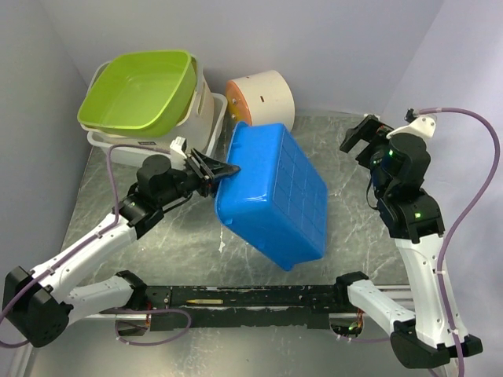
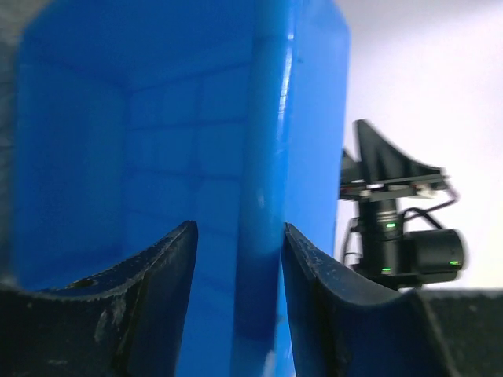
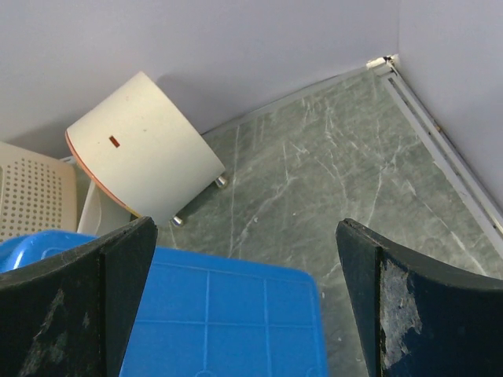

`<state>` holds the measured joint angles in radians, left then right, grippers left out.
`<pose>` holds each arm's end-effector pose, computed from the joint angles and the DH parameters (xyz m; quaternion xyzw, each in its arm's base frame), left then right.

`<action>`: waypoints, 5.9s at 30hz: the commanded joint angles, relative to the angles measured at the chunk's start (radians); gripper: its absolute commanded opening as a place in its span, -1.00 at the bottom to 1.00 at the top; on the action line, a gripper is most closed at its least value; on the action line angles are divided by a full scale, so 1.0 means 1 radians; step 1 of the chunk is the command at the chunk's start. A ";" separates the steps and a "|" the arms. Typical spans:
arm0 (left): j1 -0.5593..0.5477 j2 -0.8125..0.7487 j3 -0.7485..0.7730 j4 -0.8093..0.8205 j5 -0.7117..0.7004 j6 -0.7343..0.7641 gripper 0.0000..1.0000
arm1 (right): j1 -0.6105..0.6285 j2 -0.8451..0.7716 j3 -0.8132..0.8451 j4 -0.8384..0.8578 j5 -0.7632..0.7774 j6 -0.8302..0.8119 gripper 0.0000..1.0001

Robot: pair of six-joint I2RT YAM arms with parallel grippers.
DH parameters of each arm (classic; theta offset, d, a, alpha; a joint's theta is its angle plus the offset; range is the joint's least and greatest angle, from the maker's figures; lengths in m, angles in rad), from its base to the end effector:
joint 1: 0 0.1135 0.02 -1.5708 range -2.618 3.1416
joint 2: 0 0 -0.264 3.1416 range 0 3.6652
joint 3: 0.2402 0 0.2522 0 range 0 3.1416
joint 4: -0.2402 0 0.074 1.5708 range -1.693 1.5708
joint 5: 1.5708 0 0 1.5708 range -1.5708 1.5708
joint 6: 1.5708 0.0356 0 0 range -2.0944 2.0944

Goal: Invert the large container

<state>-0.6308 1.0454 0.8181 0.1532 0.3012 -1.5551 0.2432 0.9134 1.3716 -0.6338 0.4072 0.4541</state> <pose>0.1936 -0.1545 0.3372 -0.2317 0.6940 -0.6479 0.2117 0.1557 0.0241 0.4660 0.2082 0.7327 0.0693 0.6442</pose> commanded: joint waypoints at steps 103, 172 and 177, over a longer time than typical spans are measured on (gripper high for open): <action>-0.310 0.334 0.043 -0.332 0.153 0.912 0.75 | -0.275 -0.060 -0.489 -0.645 -0.353 0.594 1.00; -0.216 0.737 0.695 -0.594 -0.108 1.338 0.75 | -0.281 -0.182 -0.493 -0.399 -0.289 0.244 1.00; -0.212 0.785 0.754 -0.650 -0.093 1.355 0.77 | -0.281 -0.195 -0.518 -0.393 -0.298 0.259 1.00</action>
<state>-0.8524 1.7844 1.5055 -0.4816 0.2115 -0.2398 -0.0299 0.7364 0.8768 -1.0195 0.1120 0.6952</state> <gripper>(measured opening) 0.882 0.999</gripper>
